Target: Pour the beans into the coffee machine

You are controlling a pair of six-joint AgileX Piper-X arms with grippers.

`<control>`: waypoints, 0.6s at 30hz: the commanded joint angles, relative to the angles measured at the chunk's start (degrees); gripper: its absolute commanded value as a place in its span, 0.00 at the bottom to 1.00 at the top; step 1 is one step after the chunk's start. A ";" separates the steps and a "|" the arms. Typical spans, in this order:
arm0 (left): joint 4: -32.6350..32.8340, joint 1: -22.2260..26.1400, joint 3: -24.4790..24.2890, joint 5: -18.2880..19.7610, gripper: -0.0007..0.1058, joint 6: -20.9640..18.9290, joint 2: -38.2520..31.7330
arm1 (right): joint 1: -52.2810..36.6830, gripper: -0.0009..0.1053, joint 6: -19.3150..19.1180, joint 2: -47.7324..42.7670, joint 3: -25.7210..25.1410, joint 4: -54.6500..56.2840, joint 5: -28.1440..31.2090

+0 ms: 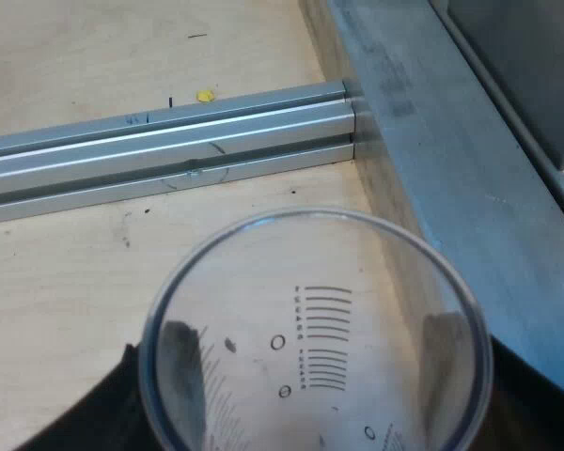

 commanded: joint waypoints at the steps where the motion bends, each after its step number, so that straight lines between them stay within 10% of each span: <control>1: -0.43 0.16 -0.21 0.51 0.47 -0.19 -0.16 | 0.01 0.98 0.05 -0.21 -0.81 0.03 -0.70; 18: 0.29 0.16 -0.21 -0.99 0.61 -0.06 1.54 | 0.01 0.98 0.05 -0.21 -0.81 0.03 -1.87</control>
